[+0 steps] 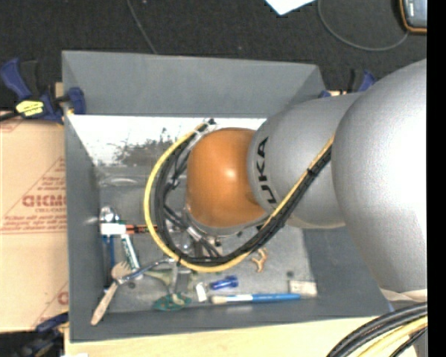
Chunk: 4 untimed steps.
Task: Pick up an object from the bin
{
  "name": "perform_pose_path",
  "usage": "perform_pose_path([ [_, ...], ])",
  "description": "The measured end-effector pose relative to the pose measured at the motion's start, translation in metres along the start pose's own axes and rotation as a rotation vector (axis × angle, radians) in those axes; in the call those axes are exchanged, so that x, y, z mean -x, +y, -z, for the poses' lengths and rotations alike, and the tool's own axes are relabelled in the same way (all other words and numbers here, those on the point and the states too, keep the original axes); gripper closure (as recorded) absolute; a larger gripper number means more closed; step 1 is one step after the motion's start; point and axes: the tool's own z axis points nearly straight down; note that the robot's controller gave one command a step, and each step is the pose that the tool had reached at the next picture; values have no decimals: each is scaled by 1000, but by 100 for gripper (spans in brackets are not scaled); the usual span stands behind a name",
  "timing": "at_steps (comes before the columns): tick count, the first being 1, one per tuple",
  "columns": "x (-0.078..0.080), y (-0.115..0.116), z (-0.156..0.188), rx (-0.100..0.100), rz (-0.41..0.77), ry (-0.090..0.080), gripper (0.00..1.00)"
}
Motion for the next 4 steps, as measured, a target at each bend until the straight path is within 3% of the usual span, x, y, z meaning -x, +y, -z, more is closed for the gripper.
perform_pose_path([
  [1,0,0,0,0,-1,0,100],
  [2,0,0,0,0,-1,0,100],
  [3,0,0,0,0,-2,0,0],
  [4,0,0,0,0,-2,0,0],
])
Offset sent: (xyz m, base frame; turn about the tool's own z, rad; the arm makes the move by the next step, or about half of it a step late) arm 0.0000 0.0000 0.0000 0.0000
